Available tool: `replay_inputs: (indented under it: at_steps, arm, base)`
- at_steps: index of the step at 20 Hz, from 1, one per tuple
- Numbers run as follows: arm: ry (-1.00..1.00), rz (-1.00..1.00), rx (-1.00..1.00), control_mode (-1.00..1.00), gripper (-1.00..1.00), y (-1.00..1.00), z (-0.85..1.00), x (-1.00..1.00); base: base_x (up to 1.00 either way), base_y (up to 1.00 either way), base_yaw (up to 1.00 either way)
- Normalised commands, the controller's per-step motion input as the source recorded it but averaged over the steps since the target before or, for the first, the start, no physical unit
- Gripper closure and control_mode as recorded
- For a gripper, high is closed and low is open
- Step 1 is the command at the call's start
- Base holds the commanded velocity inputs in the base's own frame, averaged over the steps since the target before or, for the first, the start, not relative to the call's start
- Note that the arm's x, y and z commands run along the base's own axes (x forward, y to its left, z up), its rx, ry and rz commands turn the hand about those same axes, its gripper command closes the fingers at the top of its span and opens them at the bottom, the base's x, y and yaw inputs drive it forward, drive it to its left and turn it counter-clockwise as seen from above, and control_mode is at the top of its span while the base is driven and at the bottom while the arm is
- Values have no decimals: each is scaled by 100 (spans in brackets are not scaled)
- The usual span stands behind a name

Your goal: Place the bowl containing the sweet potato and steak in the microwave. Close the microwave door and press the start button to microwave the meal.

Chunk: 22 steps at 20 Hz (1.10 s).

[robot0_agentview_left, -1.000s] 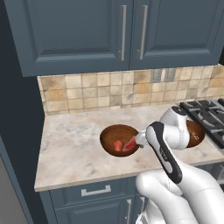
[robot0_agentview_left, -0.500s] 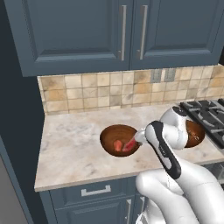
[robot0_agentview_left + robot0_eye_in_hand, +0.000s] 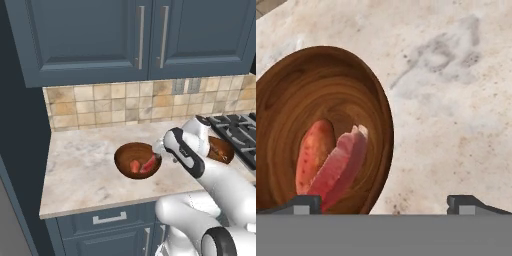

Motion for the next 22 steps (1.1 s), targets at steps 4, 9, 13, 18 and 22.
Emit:
replay_inputs:
  at_steps: [4, 9, 13, 18, 22]
  arm:
    - [9, 0, 6, -100, -100, -16, 3, 51]
    - [3, 0, 2, -100, -100, -3, 0, 38]
    - [0, 1, 0, -100, -100, 3, -7, 13]
    - [0, 1, -1, -100, -100, 17, -17, 6]
    - [0, 2, -4, -100, -100, 28, -25, 1]
  base:
    - [0, 0, 0]
    - [0, 0, 0]
    - [0, 0, 0]
    - [0, 0, 0]
    - [0, 0, 0]
